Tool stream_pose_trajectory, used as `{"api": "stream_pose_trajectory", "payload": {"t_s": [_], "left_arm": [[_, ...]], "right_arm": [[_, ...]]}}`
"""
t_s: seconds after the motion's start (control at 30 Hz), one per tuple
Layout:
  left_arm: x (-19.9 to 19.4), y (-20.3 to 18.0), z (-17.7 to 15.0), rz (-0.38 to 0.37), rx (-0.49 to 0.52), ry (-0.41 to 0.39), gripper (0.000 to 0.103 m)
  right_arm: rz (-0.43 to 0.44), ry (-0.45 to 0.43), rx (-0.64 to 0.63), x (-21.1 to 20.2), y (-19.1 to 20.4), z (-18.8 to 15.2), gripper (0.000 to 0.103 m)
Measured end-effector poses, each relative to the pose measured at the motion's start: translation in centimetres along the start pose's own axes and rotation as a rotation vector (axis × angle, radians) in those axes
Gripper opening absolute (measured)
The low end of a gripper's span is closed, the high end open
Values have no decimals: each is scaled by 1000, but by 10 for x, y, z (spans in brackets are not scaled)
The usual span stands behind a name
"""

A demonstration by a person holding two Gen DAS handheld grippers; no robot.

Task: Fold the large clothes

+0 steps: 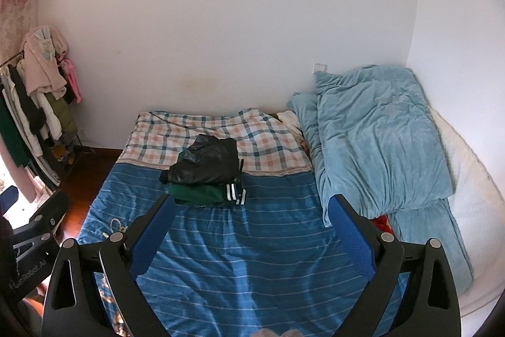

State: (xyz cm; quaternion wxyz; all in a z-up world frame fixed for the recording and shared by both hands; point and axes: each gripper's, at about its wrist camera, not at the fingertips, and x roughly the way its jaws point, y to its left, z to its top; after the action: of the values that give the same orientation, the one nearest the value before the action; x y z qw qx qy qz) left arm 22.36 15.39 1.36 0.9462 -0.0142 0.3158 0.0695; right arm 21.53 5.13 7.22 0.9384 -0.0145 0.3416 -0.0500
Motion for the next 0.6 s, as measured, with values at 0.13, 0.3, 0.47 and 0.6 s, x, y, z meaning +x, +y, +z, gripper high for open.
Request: {"api": "stream_pose_trajectory", "payload": {"t_s": [0.13, 0.3, 0.47, 0.6], "left_arm": [[-1, 2, 2, 8, -7, -8, 102], [-3, 4, 3, 12, -16, -12, 102], [-4, 3, 5, 13, -17, -20, 102], [-4, 3, 6, 10, -15, -20, 102]], "right_arm": [[4, -2, -6, 0, -1, 4, 99], [7, -2, -7, 1, -3, 5, 100], [11, -2, -6, 2, -2, 8, 100], [19, -2, -10, 3, 1, 10, 100]]}}
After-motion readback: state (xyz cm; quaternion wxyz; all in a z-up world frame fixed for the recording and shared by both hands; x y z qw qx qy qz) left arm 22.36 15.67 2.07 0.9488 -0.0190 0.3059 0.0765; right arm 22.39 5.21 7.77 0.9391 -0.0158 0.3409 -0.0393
